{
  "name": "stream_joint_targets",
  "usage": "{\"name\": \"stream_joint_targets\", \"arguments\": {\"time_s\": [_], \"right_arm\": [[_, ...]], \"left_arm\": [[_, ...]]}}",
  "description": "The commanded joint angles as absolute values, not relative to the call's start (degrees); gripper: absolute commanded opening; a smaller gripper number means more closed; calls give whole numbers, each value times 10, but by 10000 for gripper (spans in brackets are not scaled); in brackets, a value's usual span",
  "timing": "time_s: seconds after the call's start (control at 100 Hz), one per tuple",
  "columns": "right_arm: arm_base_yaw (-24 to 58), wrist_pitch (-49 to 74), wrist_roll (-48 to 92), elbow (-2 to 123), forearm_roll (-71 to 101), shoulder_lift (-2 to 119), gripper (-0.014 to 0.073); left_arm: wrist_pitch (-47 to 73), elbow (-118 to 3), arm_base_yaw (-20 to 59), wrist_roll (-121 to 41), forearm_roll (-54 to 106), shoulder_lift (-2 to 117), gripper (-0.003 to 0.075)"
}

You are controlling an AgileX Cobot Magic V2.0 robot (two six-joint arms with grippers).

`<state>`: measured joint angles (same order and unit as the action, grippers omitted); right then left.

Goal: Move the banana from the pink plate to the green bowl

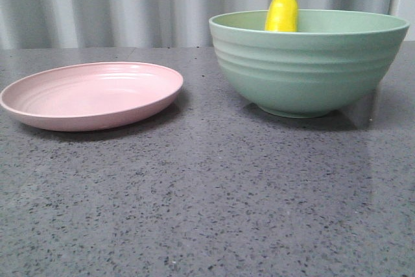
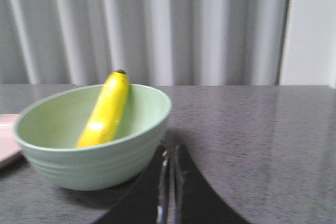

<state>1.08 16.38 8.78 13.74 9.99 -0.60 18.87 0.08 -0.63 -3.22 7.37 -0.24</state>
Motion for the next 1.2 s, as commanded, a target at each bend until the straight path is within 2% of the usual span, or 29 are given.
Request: {"name": "stream_joint_targets", "arguments": {"time_s": [0.0, 0.13, 0.3, 0.56, 0.83, 1.19], "right_arm": [[1, 51, 39, 115, 44, 8, -80], [-26, -52, -89, 43, -61, 8, -80], [-66, -87, -94, -24, -65, 8, -80], [-77, 54, 0, -22, -9, -17, -80], [-77, 169, 0, -22, -21, -17, -80], [-77, 169, 0, -22, -21, -17, -80]], "left_arm": [[171, 16, -7, -27, 82, -21, -19], [171, 16, -7, -27, 82, -21, -19], [171, 16, -7, -27, 82, -21, -18], [171, 16, -7, -27, 82, -21, -19], [171, 16, -7, -27, 82, -21, -19], [171, 16, -7, -27, 82, -21, -19]]}}
